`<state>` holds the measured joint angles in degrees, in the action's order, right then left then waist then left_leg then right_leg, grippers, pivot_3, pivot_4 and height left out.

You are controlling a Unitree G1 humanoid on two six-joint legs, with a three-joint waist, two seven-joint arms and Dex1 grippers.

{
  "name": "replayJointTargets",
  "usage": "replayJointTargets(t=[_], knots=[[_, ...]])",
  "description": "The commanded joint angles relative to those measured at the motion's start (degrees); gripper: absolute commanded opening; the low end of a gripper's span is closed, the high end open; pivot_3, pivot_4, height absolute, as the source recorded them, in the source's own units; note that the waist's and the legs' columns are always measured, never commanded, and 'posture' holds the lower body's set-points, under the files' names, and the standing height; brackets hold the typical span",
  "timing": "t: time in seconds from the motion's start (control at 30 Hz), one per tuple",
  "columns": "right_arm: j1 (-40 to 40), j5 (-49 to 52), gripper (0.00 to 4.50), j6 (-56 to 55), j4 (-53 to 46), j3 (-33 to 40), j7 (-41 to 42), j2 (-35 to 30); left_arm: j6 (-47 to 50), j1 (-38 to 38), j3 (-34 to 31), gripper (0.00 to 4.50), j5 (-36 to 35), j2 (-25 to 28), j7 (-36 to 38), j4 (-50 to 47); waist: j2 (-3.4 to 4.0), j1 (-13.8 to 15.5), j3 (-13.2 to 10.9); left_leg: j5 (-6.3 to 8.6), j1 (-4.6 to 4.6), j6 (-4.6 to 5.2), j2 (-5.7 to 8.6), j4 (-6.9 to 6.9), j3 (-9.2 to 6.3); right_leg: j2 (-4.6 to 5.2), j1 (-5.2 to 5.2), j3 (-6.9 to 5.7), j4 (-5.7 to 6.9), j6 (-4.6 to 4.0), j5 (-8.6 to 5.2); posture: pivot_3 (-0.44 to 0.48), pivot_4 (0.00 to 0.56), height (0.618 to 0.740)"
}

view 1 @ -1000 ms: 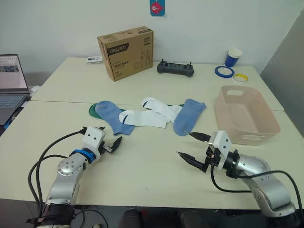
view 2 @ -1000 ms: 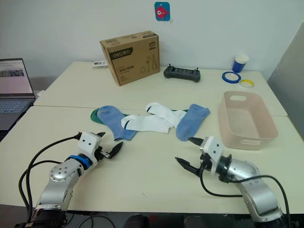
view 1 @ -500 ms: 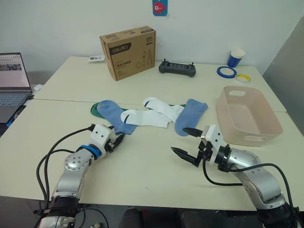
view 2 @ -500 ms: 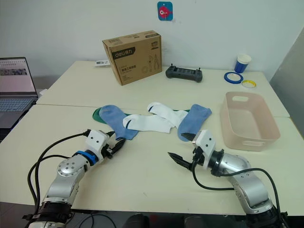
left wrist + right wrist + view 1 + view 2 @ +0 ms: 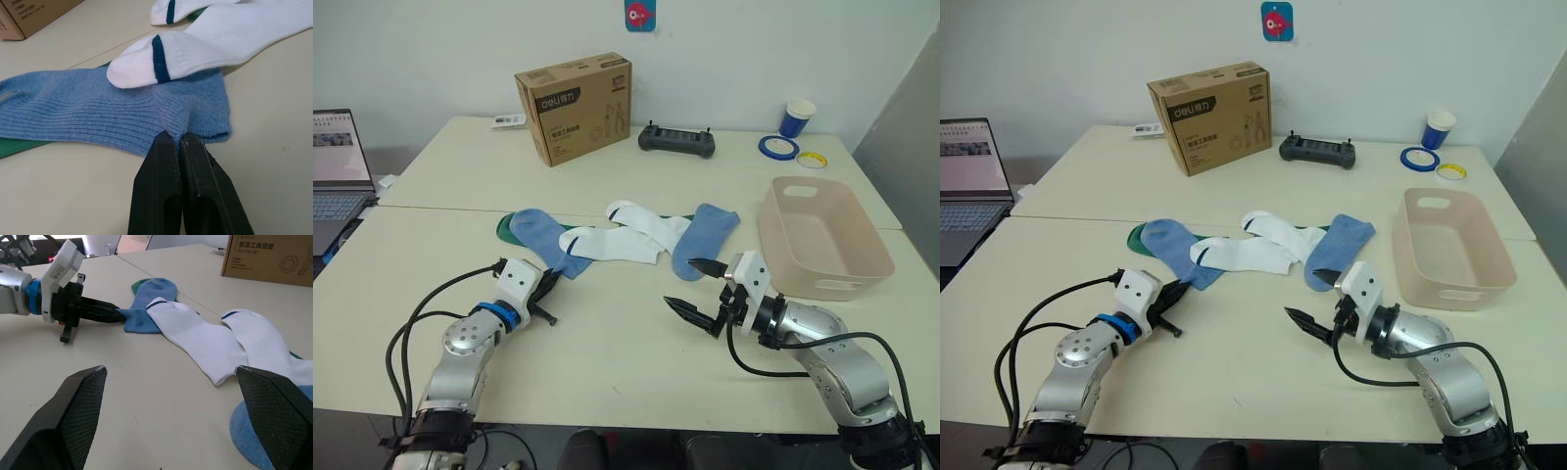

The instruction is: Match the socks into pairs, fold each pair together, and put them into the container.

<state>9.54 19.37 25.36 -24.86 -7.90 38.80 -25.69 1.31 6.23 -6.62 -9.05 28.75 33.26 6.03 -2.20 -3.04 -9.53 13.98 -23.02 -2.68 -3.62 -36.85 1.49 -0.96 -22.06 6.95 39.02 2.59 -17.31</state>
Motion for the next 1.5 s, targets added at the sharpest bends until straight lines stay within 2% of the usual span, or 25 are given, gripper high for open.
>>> replayJointTargets(t=[0.03,0.27,0.37,0.43,0.6,0.8,0.83,0.9,1.03,1.13,1.23,1.33,1.43,1.5], knots=[[-0.44,1.40,4.50,-0.47,-2.89,1.64,-0.11,-0.18,1.38,-3.91,-2.24,0.01,-3.41,1.83,2.49,-8.67,0.00,-0.13,0.00,0.00,0.00,0.00,0.00,0.00,-0.01,0.00,-0.01,0.00,0.00,0.00,0.00,0.000,0.150,0.740],[-0.38,1.36,4.50,-0.85,-2.18,2.04,0.08,-0.36,8.47,-10.90,-2.13,0.01,-9.62,5.96,8.39,-21.66,0.01,-0.19,-0.03,0.00,0.01,0.00,0.00,-0.02,0.00,0.01,0.00,0.00,0.00,0.07,-0.05,0.000,0.150,0.740],[0.42,1.11,4.50,-1.17,-1.00,2.05,0.42,-0.42,18.37,-14.54,3.58,0.01,-15.31,9.03,13.31,-31.72,0.02,-0.31,-0.06,0.00,0.03,0.00,-0.01,-0.05,0.06,0.03,-0.01,0.06,-0.03,0.21,-0.14,0.000,0.150,0.740],[0.98,0.94,4.50,-1.26,-0.44,2.12,0.66,-0.59,22.42,-14.52,7.76,0.01,-15.63,10.01,14.01,-35.16,0.04,-0.23,-0.09,0.00,0.03,0.00,0.01,-0.04,0.09,0.07,-0.02,0.09,-0.04,0.21,-0.15,0.000,0.150,0.740],[1.82,0.85,4.50,-1.54,0.83,3.04,1.30,-1.10,29.66,-10.31,14.08,0.01,-17.60,6.37,11.60,-37.75,0.03,-0.20,-0.09,0.00,0.02,0.00,0.02,-0.05,0.00,0.00,-0.01,0.03,-0.02,0.21,-0.15,0.000,0.150,0.740],[0.78,0.83,4.50,-2.32,1.23,4.76,2.12,-2.71,31.57,-6.70,16.39,0.01,-17.97,5.52,14.39,-32.51,0.05,-0.31,-0.10,0.00,0.02,0.01,0.03,-0.03,0.01,-0.03,-0.03,0.06,-0.02,0.20,-0.15,0.000,0.150,0.740],[0.45,0.98,4.50,-2.38,1.02,4.83,2.24,-2.95,31.91,-6.60,16.39,0.45,-18.44,5.77,15.20,-31.95,0.05,-0.31,-0.10,0.00,0.02,0.01,0.02,-0.03,0.01,-0.03,-0.03,0.05,-0.02,0.18,-0.15,0.000,0.150,0.740],[-0.08,1.09,4.50,-2.41,0.66,4.83,2.72,-3.47,31.78,-6.34,16.28,0.92,-18.25,6.09,16.13,-30.51,0.05,-0.30,-0.10,0.00,0.02,0.01,0.02,-0.01,0.00,-0.04,-0.04,0.05,-0.02,0.15,-0.17,0.000,0.150,0.740],[-0.49,0.59,4.50,-3.01,0.93,4.48,4.45,-4.82,31.92,-6.15,14.84,2.21,-19.03,6.93,17.73,-29.36,0.05,-0.29,-0.10,0.00,0.01,0.01,0.02,-0.01,0.00,-0.04,-0.04,0.06,-0.02,0.15,-0.18,0.000,0.150,0.740],[-1.50,-0.10,4.50,-3.78,1.05,2.40,10.67,-9.54,32.46,-6.38,8.64,3.14,-22.30,11.28,21.78,-27.12,0.04,-0.26,-0.12,0.00,0.01,0.01,0.02,-0.02,0.00,-0.03,-0.04,0.05,-0.02,0.16,-0.18,0.000,0.150,0.740],[-1.20,-5.32,4.50,-10.52,3.52,-1.99,15.32,-13.45,32.67,-4.88,1.30,4.10,-25.69,14.33,24.27,-21.28,0.07,-0.38,-0.14,0.00,0.04,0.01,-0.02,-0.01,0.00,-0.03,-0.08,0.01,-0.01,0.12,-0.22,0.000,0.150,0.740],[0.10,-7.92,4.50,-15.23,6.62,-4.48,17.11,-13.61,28.25,-1.33,-0.83,4.10,-22.37,14.95,24.01,-14.30,0.10,-0.32,-0.17,0.00,0.08,0.02,-0.02,-0.02,-0.01,-0.04,-0.17,-0.05,0.01,0.13,-0.22,0.000,0.150,0.740],[3.09,-13.12,4.50,-22.78,11.01,-10.43,20.59,-13.07,23.58,6.93,1.23,4.10,-15.27,12.49,18.42,-2.57,0.07,-0.21,-0.19,0.00,0.02,0.01,0.04,-0.06,0.09,0.03,-0.12,0.03,-0.06,0.16,-0.21,0.000,0.150,0.740],[4.59,-14.71,4.50,-25.60,13.63,-12.72,21.96,-12.18,22.88,9.81,2.59,4.10,-13.27,10.95,16.95,0.29,-0.11,0.13,-0.30,-0.01,0.00,0.02,0.05,-0.10,-0.03,-0.07,-0.14,-0.06,-0.03,0.21,-0.15,0.000,0.150,0.740]])
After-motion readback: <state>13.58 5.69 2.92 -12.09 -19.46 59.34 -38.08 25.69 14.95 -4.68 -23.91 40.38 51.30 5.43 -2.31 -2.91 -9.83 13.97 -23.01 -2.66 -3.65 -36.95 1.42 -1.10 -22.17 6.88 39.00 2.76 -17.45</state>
